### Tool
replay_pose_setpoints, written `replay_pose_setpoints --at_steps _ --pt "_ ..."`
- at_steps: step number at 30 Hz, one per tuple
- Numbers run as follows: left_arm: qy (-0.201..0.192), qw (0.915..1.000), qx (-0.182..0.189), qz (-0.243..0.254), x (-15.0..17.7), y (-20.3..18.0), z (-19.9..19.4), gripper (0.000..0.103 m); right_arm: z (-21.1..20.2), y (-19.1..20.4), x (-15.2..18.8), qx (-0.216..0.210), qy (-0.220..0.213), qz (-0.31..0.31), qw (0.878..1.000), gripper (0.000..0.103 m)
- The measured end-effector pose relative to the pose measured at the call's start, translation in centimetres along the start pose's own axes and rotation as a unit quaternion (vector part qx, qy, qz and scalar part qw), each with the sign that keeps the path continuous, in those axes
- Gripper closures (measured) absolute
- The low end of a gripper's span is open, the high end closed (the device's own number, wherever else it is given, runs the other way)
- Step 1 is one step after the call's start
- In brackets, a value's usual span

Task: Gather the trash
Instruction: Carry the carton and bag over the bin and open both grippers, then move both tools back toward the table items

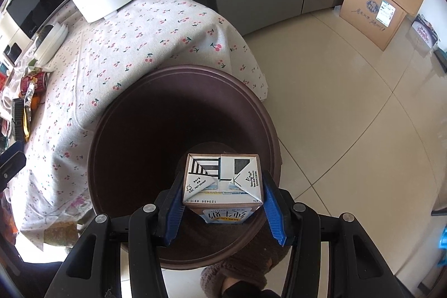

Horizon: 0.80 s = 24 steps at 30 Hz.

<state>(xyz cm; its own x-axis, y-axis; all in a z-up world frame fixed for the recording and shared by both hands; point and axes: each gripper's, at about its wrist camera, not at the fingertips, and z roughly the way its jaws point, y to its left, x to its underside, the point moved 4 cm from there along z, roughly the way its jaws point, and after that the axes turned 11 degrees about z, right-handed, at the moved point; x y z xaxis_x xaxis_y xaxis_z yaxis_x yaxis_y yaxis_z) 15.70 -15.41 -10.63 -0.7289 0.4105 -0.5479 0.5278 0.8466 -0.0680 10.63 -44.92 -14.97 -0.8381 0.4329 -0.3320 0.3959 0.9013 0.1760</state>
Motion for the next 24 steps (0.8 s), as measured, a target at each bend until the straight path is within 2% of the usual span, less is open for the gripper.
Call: replay_pose_setpoints --at_steps 4,6,8,12,24 --pt "-0.002 0.9999 -0.010 -0.010 0.5 1.2 -1.0 0.004 0.0 0.5 -0.3 0.004 0.000 0.006 1.000 0.050" --pt "-0.002 0.9998 -0.013 -0.016 0.7 1.9 -1.5 0.004 -0.2 0.7 -0.5 -0.001 0.000 0.017 1.000 0.045" --pt "-0.004 0.9996 -0.017 -0.021 0.9 2.5 -2.0 0.004 -0.6 1.2 -0.7 -0.008 -0.006 0.023 1.000 0.034" --pt "-0.006 0.9992 -0.025 -0.030 1.4 3.7 -2.9 0.004 -1.2 2.8 -1.1 -0.022 -0.014 0.022 0.999 0.029" --pt "-0.012 0.9962 -0.056 -0.066 3.8 8.3 -5.9 0.004 -2.0 10.1 -1.1 -0.045 -0.023 -0.035 0.998 0.017"
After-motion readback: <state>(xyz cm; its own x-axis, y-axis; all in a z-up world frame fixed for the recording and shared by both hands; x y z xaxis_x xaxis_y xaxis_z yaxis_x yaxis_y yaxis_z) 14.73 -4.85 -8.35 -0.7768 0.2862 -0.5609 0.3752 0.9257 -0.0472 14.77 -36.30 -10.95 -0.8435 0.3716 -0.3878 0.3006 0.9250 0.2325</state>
